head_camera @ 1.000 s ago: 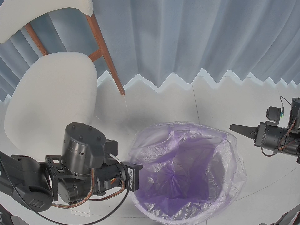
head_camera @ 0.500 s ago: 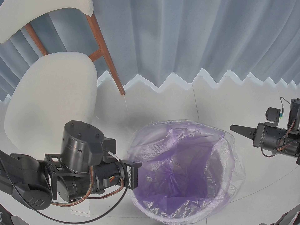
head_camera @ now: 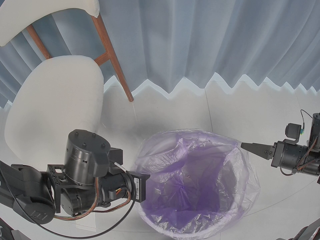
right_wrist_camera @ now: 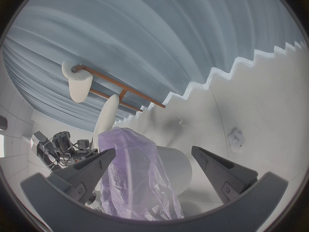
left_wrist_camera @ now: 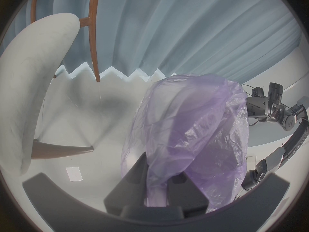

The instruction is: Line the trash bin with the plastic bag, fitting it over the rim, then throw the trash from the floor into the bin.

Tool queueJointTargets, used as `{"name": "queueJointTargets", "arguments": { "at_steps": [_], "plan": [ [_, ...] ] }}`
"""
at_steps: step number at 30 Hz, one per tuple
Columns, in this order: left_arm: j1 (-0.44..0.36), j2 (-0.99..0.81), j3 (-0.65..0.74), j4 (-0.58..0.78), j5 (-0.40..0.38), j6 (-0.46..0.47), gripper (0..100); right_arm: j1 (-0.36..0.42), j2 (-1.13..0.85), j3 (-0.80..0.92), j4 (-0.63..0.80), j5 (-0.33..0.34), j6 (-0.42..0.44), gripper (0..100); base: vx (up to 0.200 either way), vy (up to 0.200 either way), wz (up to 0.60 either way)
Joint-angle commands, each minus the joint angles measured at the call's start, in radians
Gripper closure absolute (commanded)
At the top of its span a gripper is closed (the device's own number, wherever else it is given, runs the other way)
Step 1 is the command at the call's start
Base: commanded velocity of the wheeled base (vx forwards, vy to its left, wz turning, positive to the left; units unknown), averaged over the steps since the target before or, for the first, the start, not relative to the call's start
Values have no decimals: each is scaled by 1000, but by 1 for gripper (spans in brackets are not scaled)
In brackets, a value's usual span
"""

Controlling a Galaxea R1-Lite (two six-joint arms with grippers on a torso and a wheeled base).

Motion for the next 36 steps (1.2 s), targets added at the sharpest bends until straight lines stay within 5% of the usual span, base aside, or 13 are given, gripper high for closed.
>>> {"name": "queueJointTargets", "arguments": {
  "at_steps": [1,9,10,17,36],
  "plan": [
    [0,-1,-2,-1,0,0,100,6,-7,4,1,2,-1,0,0,0,0],
    [-3,-1,-8,-2,0,1,100,15,47,-10,0,4,-2,0,0,0,0],
    [-3,-1,-8,-2,0,1,100,26,53,-13,-4,4,-1,100,0,0,0],
    [-2,-1,-19,-2,0,0,100,79,80,-29,-7,4,-1,100,0,0,0],
    [-5,-34,-5,-103,-59,1,100,38,249,-138,-16,-69,-6,100,0,0,0]
  ]
}}
